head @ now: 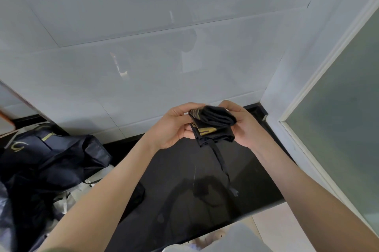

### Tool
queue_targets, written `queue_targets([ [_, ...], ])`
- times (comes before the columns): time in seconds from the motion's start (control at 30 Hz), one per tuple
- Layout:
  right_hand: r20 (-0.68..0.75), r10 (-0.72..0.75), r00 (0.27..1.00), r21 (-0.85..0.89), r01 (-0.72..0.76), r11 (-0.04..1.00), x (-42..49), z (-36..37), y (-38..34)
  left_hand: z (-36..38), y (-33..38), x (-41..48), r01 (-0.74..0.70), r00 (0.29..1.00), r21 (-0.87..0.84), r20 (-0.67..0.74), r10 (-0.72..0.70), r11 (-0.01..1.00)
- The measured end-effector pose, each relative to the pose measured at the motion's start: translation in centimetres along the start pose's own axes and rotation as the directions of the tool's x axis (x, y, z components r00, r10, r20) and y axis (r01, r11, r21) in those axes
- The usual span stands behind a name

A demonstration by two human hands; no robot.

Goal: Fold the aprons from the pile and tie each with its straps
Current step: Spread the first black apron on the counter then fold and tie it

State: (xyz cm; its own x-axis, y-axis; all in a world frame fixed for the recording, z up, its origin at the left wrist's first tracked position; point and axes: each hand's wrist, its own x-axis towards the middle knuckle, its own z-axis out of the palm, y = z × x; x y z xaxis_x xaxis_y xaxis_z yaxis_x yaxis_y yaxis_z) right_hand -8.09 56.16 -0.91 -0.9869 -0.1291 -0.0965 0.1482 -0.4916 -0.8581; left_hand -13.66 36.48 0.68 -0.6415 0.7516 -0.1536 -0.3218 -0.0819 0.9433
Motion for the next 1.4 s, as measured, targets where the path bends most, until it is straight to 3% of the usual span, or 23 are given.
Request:
queue_targets([
  [0.27,-0.051,0.044,0.998,-0.179,-0.053,0.982,0.1,0.1,-0.5,0.2,0.2,0.0,-0.029,0.999,0.089,-0.031,0.031,0.996],
  [0.37,-0.03,0.08,0.996,-0.146,-0.084,0.986,0.1,0.0,-1.0,0.3,0.2,0.3,-0.076,0.985,0.151,-0.14,0.097,0.986],
  [0.43,0.036,0.178,0.983,-0.082,-0.175,0.981,0.0,-0.2,-1.3,0.5,0.3,0.5,-0.131,0.969,0.177,-0.183,0.164,0.975],
  [0.53,0.028,0.302,0.953,-0.368,-0.271,0.889,-0.2,0.8,-1.4,0.8,0.3,0.9,-0.172,0.948,0.19,-0.235,0.215,0.967],
  [0.63,-0.022,0.207,0.978,-0.519,-0.188,0.834,-0.3,1.6,-1.4,1.3,0.0,1.4,-0.185,0.937,0.216,-0.257,0.238,0.959],
  [0.73,-0.062,0.135,0.989,-0.549,-0.147,0.823,-0.3,1.6,-1.6,0.9,-0.2,1.2,-0.123,0.949,0.236,-0.255,0.183,0.964],
  [0.83,-0.121,0.096,0.988,-0.527,-0.146,0.837,-0.1,1.8,-1.7,0.9,0.0,0.6,-0.116,0.984,-0.046,-0.144,0.108,0.992],
  [0.9,-0.121,0.083,0.989,-0.522,-0.135,0.842,0.1,2.0,-1.9,1.3,-0.1,0.7,-0.072,0.971,-0.196,-0.239,0.023,0.978],
  [0.97,-0.079,0.08,0.994,-0.575,-0.111,0.811,0.3,2.3,-2.1,1.6,-0.4,1.3,0.047,0.93,-0.137,-0.355,-0.093,0.989],
  [1.07,-0.061,0.069,0.996,-0.657,-0.092,0.748,0.2,2.5,-2.4,2.3,-0.1,1.0,0.24,0.937,0.058,-0.273,-0.216,0.969],
  [1.13,-0.05,0.067,0.996,-0.595,-0.084,0.799,0.2,2.1,-2.1,2.4,0.3,0.4,0.232,0.954,0.093,-0.215,-0.208,0.968],
  [1.2,0.012,0.082,0.997,-0.365,-0.072,0.928,0.2,1.5,-1.5,2.2,0.3,0.3,0.164,0.96,0.079,-0.244,-0.14,0.983],
  [1.27,0.086,0.116,0.99,-0.146,-0.102,0.984,0.5,0.5,-0.5,2.2,0.5,0.4,0.091,0.941,0.012,-0.329,-0.082,0.996],
  [1.33,0.121,0.176,0.977,-0.183,-0.153,0.971,0.3,0.8,0.4,2.4,0.6,0.5,0.031,0.923,-0.057,-0.382,-0.051,0.998],
  [1.4,0.116,0.228,0.967,-0.354,-0.174,0.919,0.0,2.0,0.7,2.3,0.8,0.7,0.001,0.91,-0.066,-0.414,-0.028,0.998],
])
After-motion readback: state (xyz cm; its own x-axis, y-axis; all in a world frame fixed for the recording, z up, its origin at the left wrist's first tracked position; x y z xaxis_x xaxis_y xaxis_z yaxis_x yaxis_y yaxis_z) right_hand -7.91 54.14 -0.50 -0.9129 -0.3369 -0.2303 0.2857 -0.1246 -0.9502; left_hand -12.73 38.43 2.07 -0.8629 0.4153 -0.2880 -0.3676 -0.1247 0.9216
